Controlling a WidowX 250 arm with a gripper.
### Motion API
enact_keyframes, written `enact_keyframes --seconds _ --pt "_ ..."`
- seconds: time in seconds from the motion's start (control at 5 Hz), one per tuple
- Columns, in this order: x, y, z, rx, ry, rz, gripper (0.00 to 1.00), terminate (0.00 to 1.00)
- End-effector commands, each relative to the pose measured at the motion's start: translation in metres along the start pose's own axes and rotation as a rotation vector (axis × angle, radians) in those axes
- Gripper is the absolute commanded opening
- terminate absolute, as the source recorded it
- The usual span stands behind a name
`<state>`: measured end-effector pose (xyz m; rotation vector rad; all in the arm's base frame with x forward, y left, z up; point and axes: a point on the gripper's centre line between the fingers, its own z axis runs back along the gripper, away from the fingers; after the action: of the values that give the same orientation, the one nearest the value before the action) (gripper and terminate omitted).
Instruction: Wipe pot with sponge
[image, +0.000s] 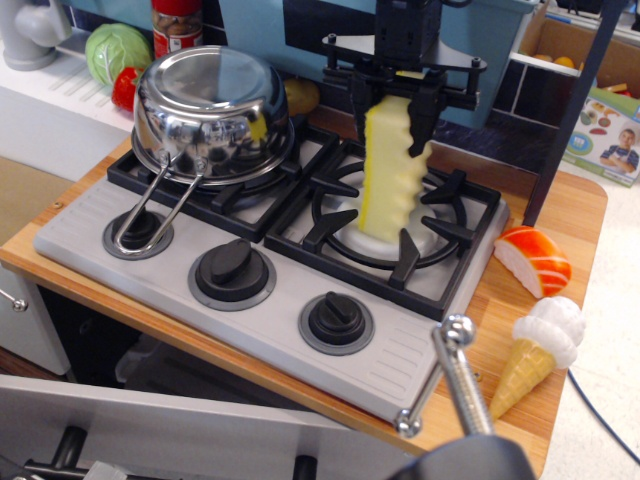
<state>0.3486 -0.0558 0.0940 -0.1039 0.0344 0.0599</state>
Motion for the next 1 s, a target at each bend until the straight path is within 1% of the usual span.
enact_keyframes --seconds 0.0,0.2,0.4,0.6,0.8 --pt "0.001 0.072 0.092 -0.156 -0.054 0.030 0.00 0.00" --pt "0.007 0.109 0.098 -0.174 -0.070 0.041 0.00 0.00" --pt "0.011 0.134 0.101 -0.186 -0.047 0.040 0.00 0.00" --pt "0.008 0.138 0.083 -0.171 -0.055 0.022 0.00 0.00" --pt "0.011 0.145 0.082 -0.153 -0.031 0.039 0.00 0.00"
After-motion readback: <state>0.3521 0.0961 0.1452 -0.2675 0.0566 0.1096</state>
